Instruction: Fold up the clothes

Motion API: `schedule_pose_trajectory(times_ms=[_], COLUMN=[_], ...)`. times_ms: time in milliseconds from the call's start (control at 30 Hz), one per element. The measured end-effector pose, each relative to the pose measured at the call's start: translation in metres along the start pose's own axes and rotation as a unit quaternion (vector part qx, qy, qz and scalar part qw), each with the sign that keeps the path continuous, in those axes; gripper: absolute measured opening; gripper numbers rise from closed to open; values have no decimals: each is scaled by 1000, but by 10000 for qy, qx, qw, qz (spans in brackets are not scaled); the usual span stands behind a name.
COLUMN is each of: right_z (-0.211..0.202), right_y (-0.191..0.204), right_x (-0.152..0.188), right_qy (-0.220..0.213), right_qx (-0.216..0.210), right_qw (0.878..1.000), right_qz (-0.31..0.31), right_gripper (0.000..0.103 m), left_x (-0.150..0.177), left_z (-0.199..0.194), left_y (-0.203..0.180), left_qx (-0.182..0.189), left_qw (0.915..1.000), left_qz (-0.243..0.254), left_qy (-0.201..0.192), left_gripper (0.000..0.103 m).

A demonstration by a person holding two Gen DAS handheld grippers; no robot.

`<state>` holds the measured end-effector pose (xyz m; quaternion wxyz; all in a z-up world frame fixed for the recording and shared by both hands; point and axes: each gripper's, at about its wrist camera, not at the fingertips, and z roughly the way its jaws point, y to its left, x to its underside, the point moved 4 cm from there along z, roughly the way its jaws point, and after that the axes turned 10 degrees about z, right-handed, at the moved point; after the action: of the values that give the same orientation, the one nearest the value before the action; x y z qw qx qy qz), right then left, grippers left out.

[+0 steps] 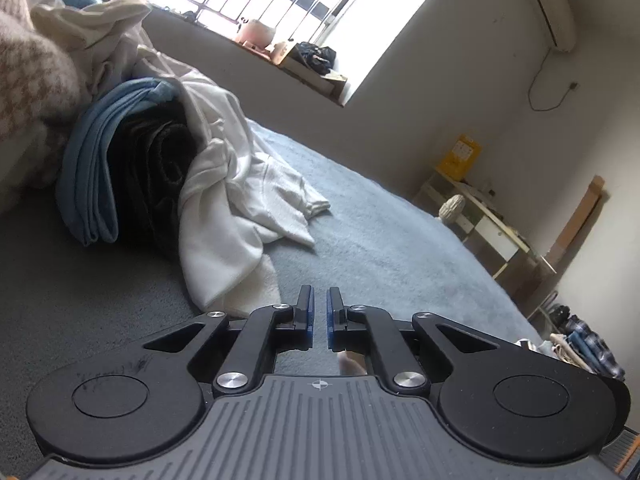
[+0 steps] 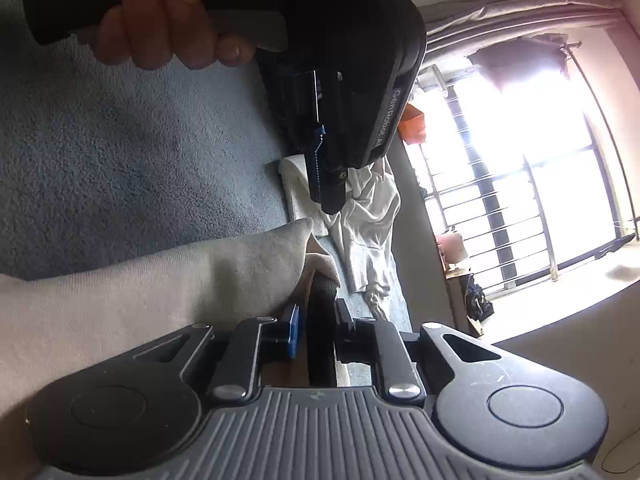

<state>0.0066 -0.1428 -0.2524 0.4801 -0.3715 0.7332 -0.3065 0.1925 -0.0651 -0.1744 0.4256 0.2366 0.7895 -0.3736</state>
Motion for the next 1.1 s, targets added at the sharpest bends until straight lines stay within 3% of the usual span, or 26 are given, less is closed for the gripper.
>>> schedule_pose_trajectory(times_ms=[133, 233, 367, 433, 500, 600, 700, 733, 800, 900, 1033, 1100], right_z=[-31, -52, -53, -45, -40, -36, -32, -35, -46, -51, -61, -70], right_y=[-33, -60, -124, -156, -180, -192, -169, -162, -159, -163, -181, -194], right_x=[-2, -1, 29, 53, 83, 138, 205, 222, 235, 229, 222, 223], right_qy=[-151, -198, 338, 689, 964, 1415, 2036, 2033, 1648, 1695, 1420, 1213], right_qx=[-160, -242, 10, 147, 119, -86, -613, -733, -756, -732, -633, -494], right_qw=[9973, 9915, 9725, 9540, 9268, 8823, 8219, 8067, 7917, 7819, 7695, 7618], right_qz=[706, 1261, 2304, 2915, 3627, 4489, 5284, 5499, 5834, 5954, 6195, 6344], right_gripper=[23, 23, 23, 22, 22, 22, 21, 20, 20, 22, 22, 22], left_x=[-10, -15, -3, 13, 33, 64, 69, 68, 66, 60, 47, 41], left_z=[4, 16, 39, 43, 43, 37, 30, 30, 32, 27, 9, 4], left_y=[-25, -51, -93, -110, -115, -106, -103, -104, -106, -110, -136, -154], left_qx=[274, 469, 602, 485, 297, 29, -9, -31, -75, -186, -610, -477], left_qw=[9993, 9962, 9832, 9697, 9567, 9470, 9477, 9472, 9460, 9463, 9329, 9346], left_qz=[252, 735, 1664, 2291, 2749, 2993, 3003, 3014, 3037, 3036, 3512, 3509], left_qy=[-63, -23, 459, 689, 914, 1168, 1082, 1097, 1129, 1096, 507, 321], left_gripper=[15, 17, 18, 18, 19, 19, 19, 19, 19, 19, 30, 31])
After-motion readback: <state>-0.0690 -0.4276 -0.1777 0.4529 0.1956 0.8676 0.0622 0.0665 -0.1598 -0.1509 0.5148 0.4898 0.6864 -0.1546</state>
